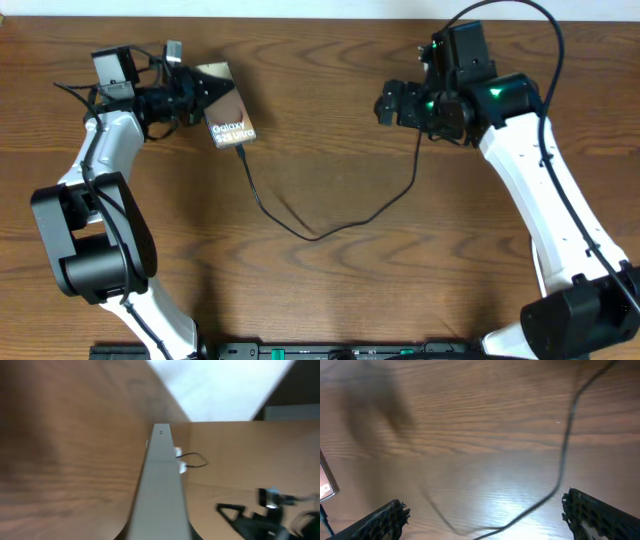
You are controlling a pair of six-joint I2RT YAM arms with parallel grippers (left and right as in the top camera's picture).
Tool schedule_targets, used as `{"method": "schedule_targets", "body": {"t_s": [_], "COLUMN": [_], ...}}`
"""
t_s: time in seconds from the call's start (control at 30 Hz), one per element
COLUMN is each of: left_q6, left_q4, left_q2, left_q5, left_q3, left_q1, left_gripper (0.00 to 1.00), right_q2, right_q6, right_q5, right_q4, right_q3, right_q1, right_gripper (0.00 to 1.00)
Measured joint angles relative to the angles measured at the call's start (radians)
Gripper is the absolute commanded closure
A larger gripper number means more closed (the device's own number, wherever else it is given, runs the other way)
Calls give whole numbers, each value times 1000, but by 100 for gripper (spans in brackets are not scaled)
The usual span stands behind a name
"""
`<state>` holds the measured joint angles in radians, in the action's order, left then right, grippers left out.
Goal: Plug charger to phone and switch on socket
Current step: 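Lower the phone with the left gripper flat onto the table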
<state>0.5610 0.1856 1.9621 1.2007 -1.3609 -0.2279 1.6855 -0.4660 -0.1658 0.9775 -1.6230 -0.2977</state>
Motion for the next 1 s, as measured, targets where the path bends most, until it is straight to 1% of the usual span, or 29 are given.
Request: {"method": "schedule_targets", "body": {"t_s": [0.1,0.23,0.4,0.5,0.7,1.0], "left_q6": [-100,-190,-267,-286,-304,-305], "left_q4": [130,238,294,298,304,300], "left_q2": [0,0,0,0,0,0], "left_q5": [-77,-171,-288,-342,-398,-438], "left_q3": [0,0,2,15,55,108], "left_q1": [9,24,49,60,63,63], "left_gripper": [93,92,93,93,93,93], "right_q2": [-3,-2,-2,-3,-2,-2], "right_q6": [4,6,13,16,20,23], "right_q5": [32,55,71,74,77,81], "right_q4": [34,55,59,63,65,73], "right_q3": [0,0,0,0,0,0], "right_q1": [0,0,-6,-23,-39,-39], "right_gripper": [1,1,1,1,1,1]}}
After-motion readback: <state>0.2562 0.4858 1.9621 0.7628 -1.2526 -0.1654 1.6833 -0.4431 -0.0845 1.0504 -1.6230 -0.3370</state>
